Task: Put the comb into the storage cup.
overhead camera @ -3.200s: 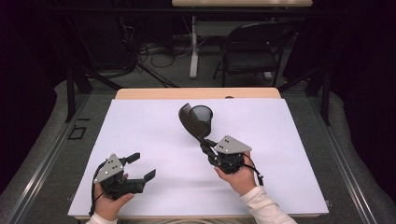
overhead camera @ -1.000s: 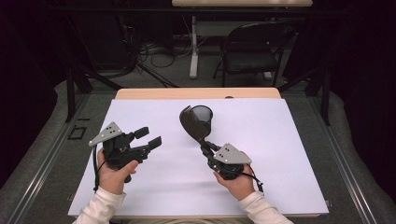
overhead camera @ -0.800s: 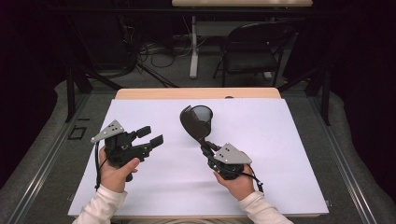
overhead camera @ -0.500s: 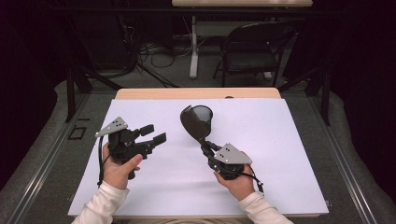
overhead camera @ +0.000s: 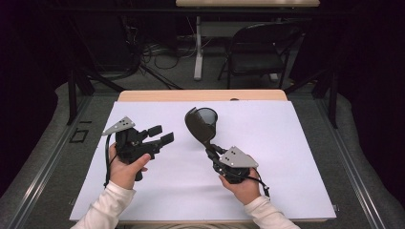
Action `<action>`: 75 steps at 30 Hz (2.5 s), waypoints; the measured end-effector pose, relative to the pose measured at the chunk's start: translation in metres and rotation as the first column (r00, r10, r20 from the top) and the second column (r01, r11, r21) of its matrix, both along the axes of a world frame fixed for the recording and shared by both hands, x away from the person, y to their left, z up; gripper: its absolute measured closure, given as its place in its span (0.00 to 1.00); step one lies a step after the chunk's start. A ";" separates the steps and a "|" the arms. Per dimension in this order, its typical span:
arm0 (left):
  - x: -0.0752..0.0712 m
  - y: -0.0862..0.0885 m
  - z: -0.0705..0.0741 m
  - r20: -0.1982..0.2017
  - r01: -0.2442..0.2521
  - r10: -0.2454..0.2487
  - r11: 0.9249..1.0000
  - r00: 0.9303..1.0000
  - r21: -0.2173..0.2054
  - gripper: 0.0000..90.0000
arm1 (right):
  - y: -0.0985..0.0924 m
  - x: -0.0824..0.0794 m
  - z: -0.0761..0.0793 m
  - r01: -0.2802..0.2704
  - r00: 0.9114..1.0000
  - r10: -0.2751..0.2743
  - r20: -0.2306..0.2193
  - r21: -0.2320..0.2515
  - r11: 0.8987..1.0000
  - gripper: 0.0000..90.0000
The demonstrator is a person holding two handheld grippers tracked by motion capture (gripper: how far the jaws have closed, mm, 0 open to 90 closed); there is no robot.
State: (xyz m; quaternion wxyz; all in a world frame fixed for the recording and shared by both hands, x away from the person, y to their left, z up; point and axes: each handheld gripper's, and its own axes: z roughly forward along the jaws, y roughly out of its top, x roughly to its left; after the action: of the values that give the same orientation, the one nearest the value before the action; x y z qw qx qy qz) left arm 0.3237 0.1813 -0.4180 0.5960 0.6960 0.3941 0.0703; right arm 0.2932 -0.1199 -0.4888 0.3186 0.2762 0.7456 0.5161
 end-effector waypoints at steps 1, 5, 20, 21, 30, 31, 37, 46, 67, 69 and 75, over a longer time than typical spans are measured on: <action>0.000 0.000 0.000 -0.002 0.000 0.000 1.000 1.000 0.003 0.38 | 0.000 0.000 0.000 0.001 1.000 -0.001 0.000 -0.001 1.000 0.81; 0.001 -0.002 0.002 -0.006 0.007 -0.007 1.000 1.000 0.012 0.39 | 0.000 0.000 0.000 0.002 1.000 -0.002 0.000 0.001 1.000 0.81; 0.005 -0.011 0.009 -0.006 0.015 -0.014 1.000 1.000 0.012 0.39 | 0.001 0.000 -0.001 0.004 1.000 -0.004 0.001 0.000 1.000 0.81; 0.006 -0.012 0.010 -0.008 0.016 -0.016 1.000 1.000 0.012 0.39 | 0.001 0.000 -0.001 0.004 1.000 -0.004 0.002 0.000 1.000 0.81; 0.011 -0.021 0.012 -0.020 0.044 -0.044 0.999 0.999 0.016 0.46 | 0.001 0.000 -0.001 0.003 1.000 -0.003 0.001 -0.001 1.000 0.81; 0.011 -0.022 0.012 -0.021 0.046 -0.046 0.999 0.999 0.017 0.46 | 0.001 0.000 -0.001 0.002 1.000 -0.002 0.001 -0.001 1.000 0.81; 0.013 -0.029 0.013 -0.018 0.053 -0.053 0.998 0.998 0.019 0.46 | 0.002 0.000 -0.002 0.001 1.000 -0.001 0.002 -0.004 1.000 0.81; 0.016 -0.037 0.015 -0.024 0.054 -0.054 0.998 0.998 0.014 0.48 | 0.002 -0.001 -0.002 0.002 1.000 -0.002 0.002 -0.005 1.000 0.81; 0.024 -0.046 0.018 -0.048 0.050 -0.052 0.998 0.997 -0.034 0.54 | 0.003 -0.001 -0.002 -0.002 1.000 0.002 0.005 -0.009 1.000 0.81; 0.025 -0.048 0.018 -0.049 0.052 -0.054 0.998 0.997 -0.031 0.54 | 0.003 -0.001 -0.003 -0.003 1.000 0.003 0.005 -0.009 1.000 0.81; 0.025 -0.053 0.018 -0.047 0.052 -0.053 0.998 0.997 -0.027 0.60 | 0.003 -0.001 -0.003 -0.002 1.000 0.002 0.007 -0.007 1.000 0.81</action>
State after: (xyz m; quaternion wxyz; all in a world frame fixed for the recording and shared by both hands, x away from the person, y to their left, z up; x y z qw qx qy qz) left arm 0.3484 0.1287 -0.3998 0.5969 0.6999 0.3908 0.0330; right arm 0.2917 -0.1164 -0.4915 0.3217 0.2725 0.7465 0.5148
